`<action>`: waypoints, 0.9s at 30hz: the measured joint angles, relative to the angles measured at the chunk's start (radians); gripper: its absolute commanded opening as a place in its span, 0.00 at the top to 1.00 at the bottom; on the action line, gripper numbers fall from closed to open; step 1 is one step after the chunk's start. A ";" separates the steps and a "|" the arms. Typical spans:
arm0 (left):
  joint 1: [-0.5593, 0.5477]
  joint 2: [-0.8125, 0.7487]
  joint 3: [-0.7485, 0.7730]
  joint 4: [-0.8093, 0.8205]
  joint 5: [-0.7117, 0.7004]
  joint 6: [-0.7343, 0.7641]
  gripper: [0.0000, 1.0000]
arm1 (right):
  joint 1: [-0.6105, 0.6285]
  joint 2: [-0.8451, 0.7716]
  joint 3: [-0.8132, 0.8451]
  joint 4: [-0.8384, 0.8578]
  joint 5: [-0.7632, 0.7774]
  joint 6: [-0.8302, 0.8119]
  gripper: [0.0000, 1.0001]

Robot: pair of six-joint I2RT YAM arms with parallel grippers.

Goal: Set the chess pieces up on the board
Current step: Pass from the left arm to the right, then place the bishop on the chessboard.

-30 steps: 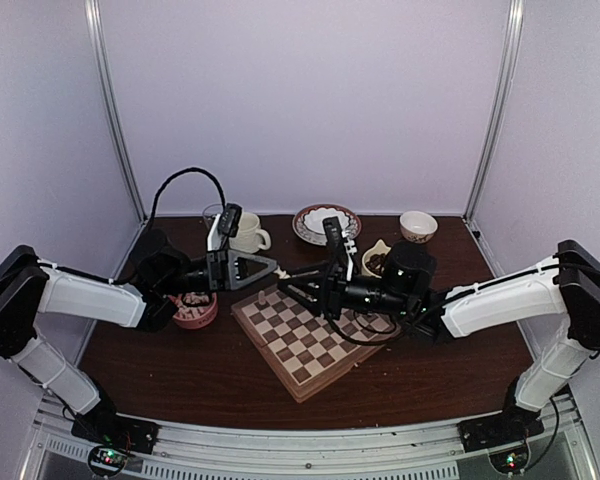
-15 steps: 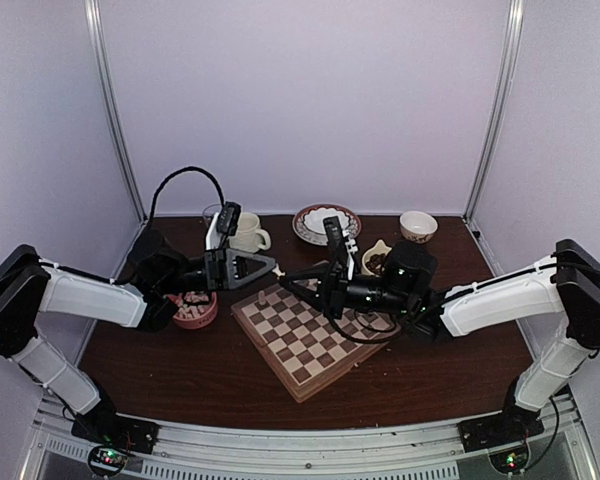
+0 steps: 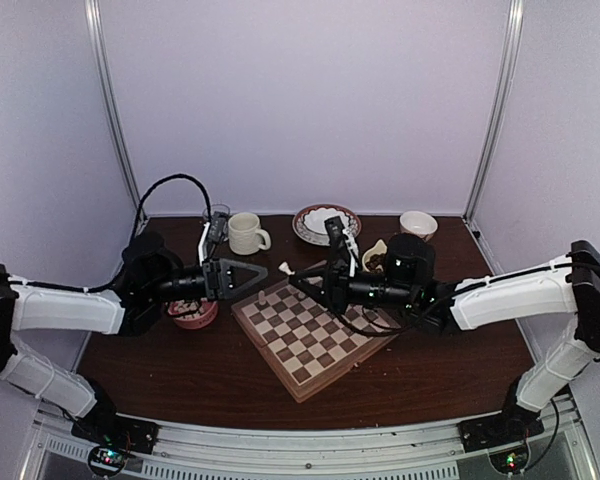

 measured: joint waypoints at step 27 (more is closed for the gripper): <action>0.008 -0.265 -0.002 -0.713 -0.616 0.484 0.39 | -0.051 0.288 0.827 -1.841 0.388 -0.534 1.00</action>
